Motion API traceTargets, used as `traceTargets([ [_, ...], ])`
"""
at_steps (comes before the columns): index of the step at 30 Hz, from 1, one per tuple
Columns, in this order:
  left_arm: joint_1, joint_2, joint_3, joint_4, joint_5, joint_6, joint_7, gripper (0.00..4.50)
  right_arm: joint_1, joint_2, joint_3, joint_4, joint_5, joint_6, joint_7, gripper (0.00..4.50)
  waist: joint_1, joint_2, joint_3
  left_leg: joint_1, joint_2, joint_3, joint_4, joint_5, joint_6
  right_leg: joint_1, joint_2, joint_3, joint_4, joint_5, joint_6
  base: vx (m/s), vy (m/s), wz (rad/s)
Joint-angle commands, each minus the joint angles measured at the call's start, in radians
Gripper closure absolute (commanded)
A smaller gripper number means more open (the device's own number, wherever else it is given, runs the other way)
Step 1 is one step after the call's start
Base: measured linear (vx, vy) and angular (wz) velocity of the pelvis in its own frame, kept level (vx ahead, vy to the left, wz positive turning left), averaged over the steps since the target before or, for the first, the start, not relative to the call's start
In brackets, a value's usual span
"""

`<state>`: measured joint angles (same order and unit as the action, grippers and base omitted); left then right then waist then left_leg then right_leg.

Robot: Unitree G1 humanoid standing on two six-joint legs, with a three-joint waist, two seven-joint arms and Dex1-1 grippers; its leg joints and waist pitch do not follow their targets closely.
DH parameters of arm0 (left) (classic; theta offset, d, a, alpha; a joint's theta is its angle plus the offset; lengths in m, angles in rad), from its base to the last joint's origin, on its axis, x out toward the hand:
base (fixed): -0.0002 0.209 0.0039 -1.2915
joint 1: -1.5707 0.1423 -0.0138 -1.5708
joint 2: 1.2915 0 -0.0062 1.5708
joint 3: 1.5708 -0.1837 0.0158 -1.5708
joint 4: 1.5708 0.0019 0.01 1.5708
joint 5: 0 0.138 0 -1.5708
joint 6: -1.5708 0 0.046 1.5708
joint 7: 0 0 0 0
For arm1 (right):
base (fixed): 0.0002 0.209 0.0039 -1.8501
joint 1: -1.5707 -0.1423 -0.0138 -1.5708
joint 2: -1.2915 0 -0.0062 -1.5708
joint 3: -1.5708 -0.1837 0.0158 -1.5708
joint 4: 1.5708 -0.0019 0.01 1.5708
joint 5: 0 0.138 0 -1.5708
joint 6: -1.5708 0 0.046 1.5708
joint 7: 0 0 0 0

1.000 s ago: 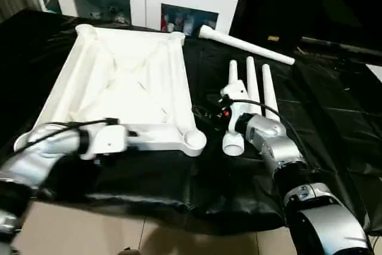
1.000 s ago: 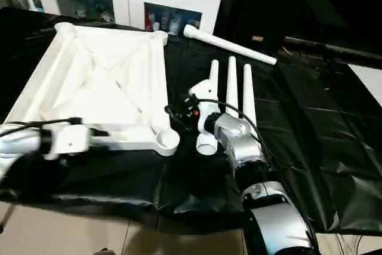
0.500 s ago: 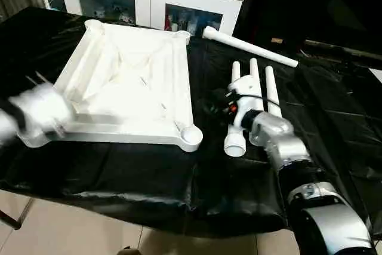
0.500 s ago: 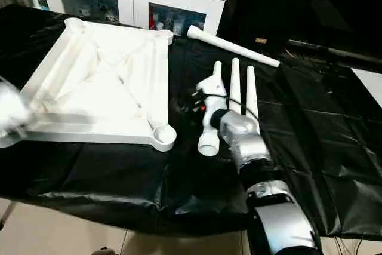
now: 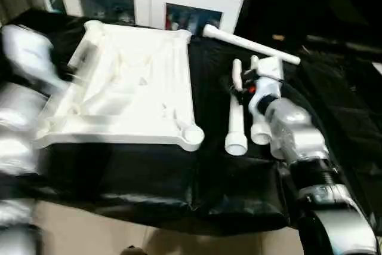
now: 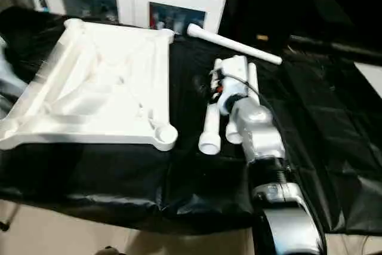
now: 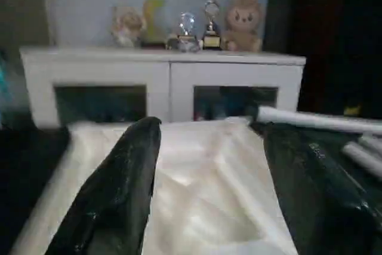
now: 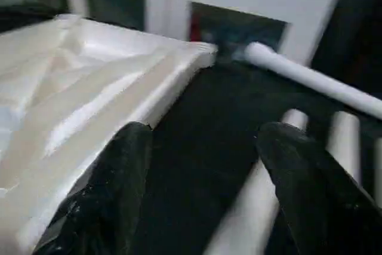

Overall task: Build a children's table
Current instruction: Rotate table base, then pick table leg

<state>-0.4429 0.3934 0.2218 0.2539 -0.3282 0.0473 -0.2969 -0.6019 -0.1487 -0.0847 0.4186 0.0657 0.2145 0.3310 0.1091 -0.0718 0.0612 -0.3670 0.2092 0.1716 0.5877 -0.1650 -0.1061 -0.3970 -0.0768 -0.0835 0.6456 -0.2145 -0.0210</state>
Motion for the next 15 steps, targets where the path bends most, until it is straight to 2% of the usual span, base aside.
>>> traceTargets([
  [1,0.075,-0.091,-0.039,-0.044,0.056,-0.036,0.126,1.44,0.072,-0.003,0.012,-0.102,-0.053,-0.003,-0.038,1.39,-0.003,0.031,-0.075,0.005,0.021,-0.003,-0.061,-0.148,-0.032,0.07,-0.056,0.059,-0.066,0.101,-0.169,0.0,0.0,0.0],
  [2,0.105,-0.129,-0.047,-0.069,0.09,-0.023,0.163,1.44,0.102,-0.003,0.028,-0.142,-0.07,0.002,-0.052,1.39,-0.004,0.028,-0.075,0.004,0.017,-0.002,-0.06,-0.147,-0.025,0.07,-0.054,0.059,-0.067,0.096,-0.164,0.0,0.0,0.0],
  [3,0.13,-0.158,-0.069,-0.083,0.129,-0.022,0.187,1.44,0.125,0.012,0.025,-0.156,-0.067,0.023,-0.078,1.39,-0.004,0.029,-0.08,0.006,0.015,-0.002,-0.058,-0.138,-0.012,0.07,-0.054,0.059,-0.067,0.083,-0.151,0.0,0.0,0.0],
  [4,0.134,-0.164,-0.073,-0.086,0.137,-0.021,0.192,1.44,0.129,0.015,0.024,-0.158,-0.066,0.027,-0.083,1.39,-0.009,0.033,-0.08,0.003,0.015,-0.004,-0.059,-0.139,-0.008,0.069,-0.053,0.059,-0.067,0.07,-0.147,0.0,0.0,0.0],
  [5,0.14,-0.198,-0.094,-0.086,0.158,-0.013,0.217,1.44,0.132,0.029,0.021,-0.143,-0.066,0.063,-0.115,1.39,-0.017,0.026,-0.074,0.005,0.017,-0.005,-0.064,-0.183,-0.009,0.063,-0.051,0.058,-0.08,-0.021,-0.134,0.0,0.0,0.0],
  [6,0.14,-0.198,-0.094,-0.086,0.158,-0.013,0.217,1.44,0.132,0.029,0.021,-0.143,-0.066,0.063,-0.115,1.39,-0.019,0.029,-0.072,0.006,0.017,-0.006,-0.066,-0.197,-0.011,0.062,-0.052,0.057,-0.082,-0.058,-0.131,0.0,0.0,0.0],
  [7,0.137,-0.221,-0.112,-0.085,0.179,-0.009,0.236,1.44,0.128,0.036,0.022,-0.128,-0.071,0.095,-0.138,1.39,-0.02,0.027,-0.067,0.01,0.018,-0.006,-0.067,-0.232,-0.014,0.055,-0.052,0.058,-0.091,-0.137,-0.118,0.0,0.0,0.0],
  [8,0.13,-0.227,-0.159,-0.112,0.205,0.014,0.244,1.44,0.112,0.041,0.03,-0.124,-0.072,0.155,-0.16,1.39,-0.022,0.016,-0.065,0.011,0.019,-0.006,-0.069,-0.245,-0.014,0.054,-0.051,0.057,-0.095,-0.172,-0.109,0.0,0.0,0.0],
  [9,0.125,-0.225,-0.182,-0.126,0.214,0.024,0.238,1.44,0.099,0.044,0.029,-0.121,-0.063,0.187,-0.162,1.39,-0.02,0.025,-0.066,0.013,0.02,-0.008,-0.069,-0.257,-0.017,0.052,-0.054,0.058,-0.096,-0.212,-0.096,0.0,0.0,0.0],
  [10,0.117,-0.213,-0.232,-0.164,0.224,0.059,0.212,1.44,0.07,0.056,0.013,-0.122,0.007,0.246,-0.114,1.39,-0.023,0.015,-0.064,0.014,0.021,-0.008,-0.069,-0.268,-0.014,0.047,-0.051,0.058,-0.095,-0.229,-0.088,0.0,0.0,0.0],
  [11,0.115,-0.208,-0.25,-0.181,0.225,0.077,0.199,1.37,0.06,0.064,-0.001,-0.126,0.052,0.264,-0.075,1.11,-0.021,0.022,-0.066,0.012,0.022,-0.011,-0.07,-0.269,-0.012,0.047,-0.054,0.058,-0.093,-0.228,-0.086,0.0,0.0,0.0],
  [12,0.115,-0.208,-0.25,-0.181,0.225,0.077,0.199,1.37,0.06,0.064,-0.001,-0.126,0.052,0.264,-0.075,1.04,-0.021,0.023,-0.065,0.013,0.023,-0.011,-0.07,-0.27,-0.012,0.043,-0.055,0.058,-0.095,-0.227,-0.085,0.0,0.0,0.0],
  [13,0.12,-0.202,-0.252,-0.199,0.219,0.095,0.173,1.37,0.034,0.062,0.004,-0.104,0.044,0.27,-0.064,1.04,-0.023,0.016,-0.063,0.012,0.023,-0.01,-0.071,-0.271,-0.013,0.041,-0.053,0.059,-0.097,-0.23,-0.086,0.0,0.0,0.0],
  [14,0.12,-0.202,-0.252,-0.199,0.219,0.095,0.173,1.37,0.034,0.062,0.004,-0.104,0.044,0.27,-0.064,0.86,-0.023,0.019,-0.063,0.007,0.021,-0.01,-0.071,-0.257,-0.018,0.044,-0.055,0.06,-0.095,-0.231,-0.091,0.0,0.0,0.0],
  [15,0.124,-0.18,-0.251,-0.222,0.208,0.12,0.134,1.37,-0.016,0.059,0.009,-0.04,0.027,0.265,-0.062,0.86,-0.021,0.022,-0.063,0.012,0.021,-0.007,-0.068,-0.25,-0.022,0.038,-0.054,0.062,-0.096,-0.22,-0.091,0.0,0.0,0.0],
])
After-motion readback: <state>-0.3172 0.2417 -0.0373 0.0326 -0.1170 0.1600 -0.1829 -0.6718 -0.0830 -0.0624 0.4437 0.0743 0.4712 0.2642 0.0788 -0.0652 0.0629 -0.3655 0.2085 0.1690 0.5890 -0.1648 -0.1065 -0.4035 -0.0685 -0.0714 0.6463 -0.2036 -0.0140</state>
